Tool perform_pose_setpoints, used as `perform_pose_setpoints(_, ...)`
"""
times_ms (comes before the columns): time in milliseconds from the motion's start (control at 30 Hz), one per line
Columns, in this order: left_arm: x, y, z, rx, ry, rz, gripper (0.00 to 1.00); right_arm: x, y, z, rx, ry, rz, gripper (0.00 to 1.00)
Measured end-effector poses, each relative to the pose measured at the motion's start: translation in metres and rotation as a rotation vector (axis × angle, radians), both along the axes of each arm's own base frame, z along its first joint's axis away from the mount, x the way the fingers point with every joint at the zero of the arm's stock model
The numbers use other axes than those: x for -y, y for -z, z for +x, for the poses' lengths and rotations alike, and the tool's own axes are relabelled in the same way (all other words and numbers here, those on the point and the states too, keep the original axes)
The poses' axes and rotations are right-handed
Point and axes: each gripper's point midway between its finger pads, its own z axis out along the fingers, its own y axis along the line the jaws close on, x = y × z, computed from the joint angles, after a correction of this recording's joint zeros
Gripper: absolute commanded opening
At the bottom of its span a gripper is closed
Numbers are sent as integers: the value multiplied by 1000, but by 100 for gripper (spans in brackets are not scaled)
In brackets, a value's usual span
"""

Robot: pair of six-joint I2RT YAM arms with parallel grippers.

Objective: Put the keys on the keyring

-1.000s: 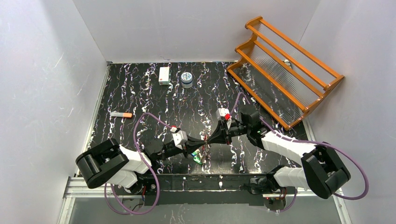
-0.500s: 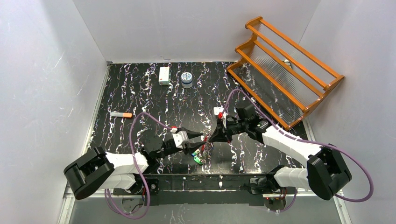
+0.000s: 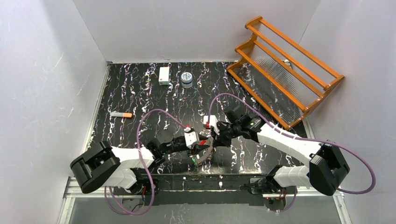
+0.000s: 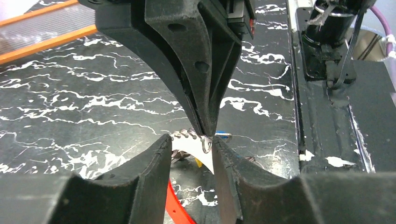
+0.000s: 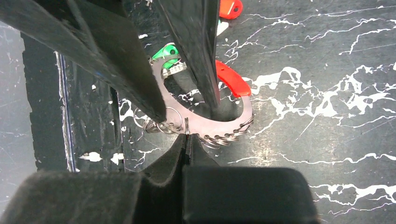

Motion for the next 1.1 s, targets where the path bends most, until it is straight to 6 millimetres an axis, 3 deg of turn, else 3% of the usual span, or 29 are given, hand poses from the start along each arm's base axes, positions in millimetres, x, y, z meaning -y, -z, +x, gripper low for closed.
perform_pose_setpoints(200,9,16,-6,-39,66,49,28,0,4,-4,25,-16,-31,1)
perform_pose_setpoints(467,17,28,-10,-70,115,77,13,-1,5,-8,29,-25,-43,1)
perform_pose_setpoints(700,15,40,-11,-90,122,118,18,-1,6,-9,29,-30,-48,1)
perform_pose_setpoints(867,16,41,-9,-84,124,133,1,-1,6,-10,29,-30,-48,1)
perform_pose_setpoints(1033,16,41,-9,-78,124,136,0,-1,5,-10,30,-31,-48,1)
perform_pose_setpoints(1100,16,41,-9,-78,124,136,0,-1,5,-10,30,-31,-48,11)
